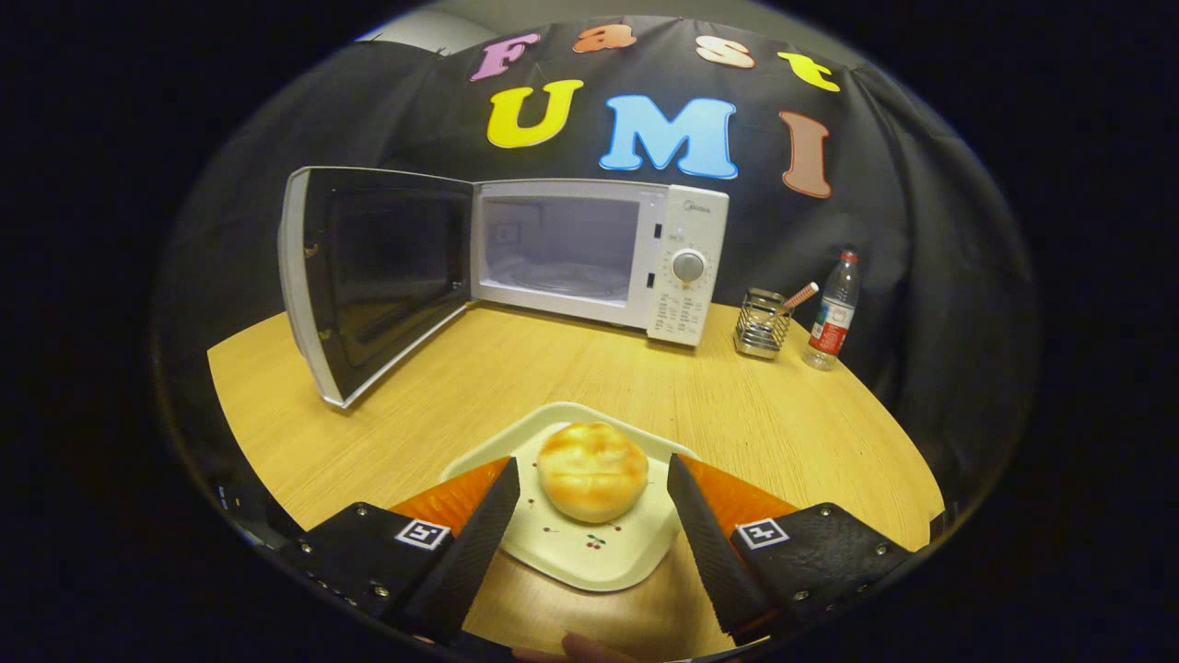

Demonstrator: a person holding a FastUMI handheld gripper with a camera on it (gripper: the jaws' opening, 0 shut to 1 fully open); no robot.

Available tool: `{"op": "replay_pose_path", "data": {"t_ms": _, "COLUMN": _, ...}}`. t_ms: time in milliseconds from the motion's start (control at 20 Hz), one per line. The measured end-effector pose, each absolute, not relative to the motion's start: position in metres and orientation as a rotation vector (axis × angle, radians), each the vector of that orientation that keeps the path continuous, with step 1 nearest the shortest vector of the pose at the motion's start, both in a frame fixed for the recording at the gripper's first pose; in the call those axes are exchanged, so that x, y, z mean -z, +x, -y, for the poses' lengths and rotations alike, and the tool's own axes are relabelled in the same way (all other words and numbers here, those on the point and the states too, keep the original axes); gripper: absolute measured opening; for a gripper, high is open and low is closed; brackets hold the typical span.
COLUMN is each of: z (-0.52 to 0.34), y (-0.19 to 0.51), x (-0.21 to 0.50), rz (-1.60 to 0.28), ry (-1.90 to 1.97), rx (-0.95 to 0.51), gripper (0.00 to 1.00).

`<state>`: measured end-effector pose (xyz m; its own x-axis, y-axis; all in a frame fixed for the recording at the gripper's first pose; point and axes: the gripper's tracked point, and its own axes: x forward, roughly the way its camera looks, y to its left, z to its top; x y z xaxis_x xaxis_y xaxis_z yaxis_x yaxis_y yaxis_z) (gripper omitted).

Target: Open the microwave, put the food inside, and close the microwave door.

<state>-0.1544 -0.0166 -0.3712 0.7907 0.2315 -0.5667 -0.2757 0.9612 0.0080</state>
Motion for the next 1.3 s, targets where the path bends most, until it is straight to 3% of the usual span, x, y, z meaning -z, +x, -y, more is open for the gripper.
{"op": "replay_pose_path", "data": {"t_ms": 300, "z": 0.004, "y": -0.148, "x": 0.401, "rz": -0.718, "ry": -0.016, "rx": -0.313, "gripper": 0.96}}
{"op": "replay_pose_path", "data": {"t_ms": 350, "z": 0.003, "y": -0.147, "x": 0.399, "rz": -0.716, "ry": -0.002, "rx": -0.318, "gripper": 0.83}}
{"op": "replay_pose_path", "data": {"t_ms": 500, "z": 0.001, "y": -0.144, "x": 0.389, "rz": -0.696, "ry": 0.045, "rx": -0.319, "gripper": 0.67}}
{"op": "replay_pose_path", "data": {"t_ms": 950, "z": -0.047, "y": -0.093, "x": 0.313, "rz": -0.57, "ry": 0.129, "rx": -0.399, "gripper": 0.66}}
{"op": "replay_pose_path", "data": {"t_ms": 1300, "z": -0.089, "y": -0.018, "x": 0.304, "rz": -0.576, "ry": 0.208, "rx": -0.402, "gripper": 0.66}}
